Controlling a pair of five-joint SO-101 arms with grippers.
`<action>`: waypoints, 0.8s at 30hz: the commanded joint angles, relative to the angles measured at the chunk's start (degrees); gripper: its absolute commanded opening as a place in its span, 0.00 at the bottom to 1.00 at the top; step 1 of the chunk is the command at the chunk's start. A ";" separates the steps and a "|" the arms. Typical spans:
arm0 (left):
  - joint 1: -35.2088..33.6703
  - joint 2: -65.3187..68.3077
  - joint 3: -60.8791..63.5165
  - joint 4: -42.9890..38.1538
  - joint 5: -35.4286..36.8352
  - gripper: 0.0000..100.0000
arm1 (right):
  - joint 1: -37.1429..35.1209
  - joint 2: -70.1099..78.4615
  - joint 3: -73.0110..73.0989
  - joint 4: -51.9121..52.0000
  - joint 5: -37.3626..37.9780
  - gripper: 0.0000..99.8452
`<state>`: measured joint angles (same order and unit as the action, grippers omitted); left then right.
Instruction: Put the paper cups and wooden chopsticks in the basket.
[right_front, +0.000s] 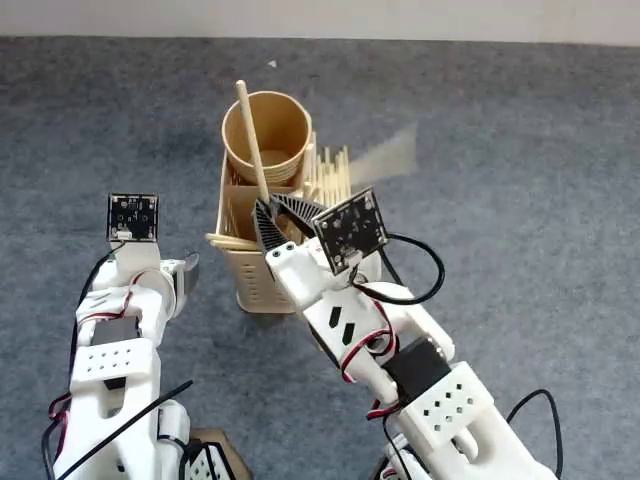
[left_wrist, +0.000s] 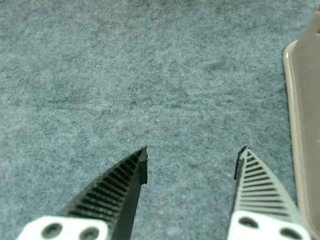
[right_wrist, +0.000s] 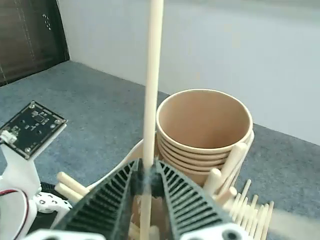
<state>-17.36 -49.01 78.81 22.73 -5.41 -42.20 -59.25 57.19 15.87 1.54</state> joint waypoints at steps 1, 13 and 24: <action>0.92 -0.84 -0.22 -0.88 -0.35 0.30 | -0.13 -1.54 0.04 -0.57 0.53 0.01; 0.92 -0.84 -0.22 -0.88 -0.35 0.30 | -0.13 -1.54 -15.43 16.57 4.92 0.16; 0.92 -0.84 -0.22 -0.88 -0.35 0.30 | 6.73 -1.19 -31.08 43.12 12.22 0.16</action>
<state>-17.36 -49.01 78.81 22.73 -5.41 -38.86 -59.60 28.09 54.46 12.97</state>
